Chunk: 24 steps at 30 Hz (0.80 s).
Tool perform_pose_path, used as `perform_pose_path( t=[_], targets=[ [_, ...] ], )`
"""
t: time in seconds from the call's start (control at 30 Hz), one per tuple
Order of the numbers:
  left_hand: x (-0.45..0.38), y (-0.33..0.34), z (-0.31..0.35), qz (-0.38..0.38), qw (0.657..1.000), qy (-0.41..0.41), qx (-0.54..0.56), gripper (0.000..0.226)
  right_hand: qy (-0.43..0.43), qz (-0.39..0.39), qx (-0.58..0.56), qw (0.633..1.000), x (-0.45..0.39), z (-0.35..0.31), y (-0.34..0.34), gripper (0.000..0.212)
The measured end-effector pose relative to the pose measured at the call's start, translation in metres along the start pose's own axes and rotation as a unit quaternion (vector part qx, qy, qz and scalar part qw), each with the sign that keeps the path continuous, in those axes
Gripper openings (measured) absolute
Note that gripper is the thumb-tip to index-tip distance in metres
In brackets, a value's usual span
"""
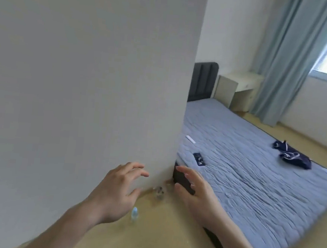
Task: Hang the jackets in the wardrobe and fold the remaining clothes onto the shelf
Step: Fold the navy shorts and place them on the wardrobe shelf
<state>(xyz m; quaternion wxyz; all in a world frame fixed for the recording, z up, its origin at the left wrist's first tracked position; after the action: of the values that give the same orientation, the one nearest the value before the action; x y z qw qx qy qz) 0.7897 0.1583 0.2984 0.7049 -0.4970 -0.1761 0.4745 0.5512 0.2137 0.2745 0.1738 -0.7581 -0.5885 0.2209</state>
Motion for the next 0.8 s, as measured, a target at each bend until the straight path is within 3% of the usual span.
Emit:
perform_pose_path(
  t=[0.4,0.8],
  targets=[
    [-0.228,0.189,0.158,-0.118,0.976,0.162,0.084,0.034,0.151,0.145,0.072,0.975,-0.037,0.162,-0.228,0.039],
    [-0.373,0.352,0.393,-0.240,0.908,0.326,0.106,0.038,0.251,0.324,0.079,0.909,-0.007,0.289,-0.425,0.041]
  ],
)
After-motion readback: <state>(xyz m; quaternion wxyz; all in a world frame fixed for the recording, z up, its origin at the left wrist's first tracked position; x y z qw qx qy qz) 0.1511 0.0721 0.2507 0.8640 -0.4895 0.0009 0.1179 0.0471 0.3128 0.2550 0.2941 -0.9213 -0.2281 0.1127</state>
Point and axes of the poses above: each hand's wrist, its own x-axis away from the middle knuckle, its own y-axis out of the palm, z = x × y, the point moved 2 cm from there along -x, towards the middle knuckle, and after that the axes turned 6 degrees about z, right-handed, at the moved point
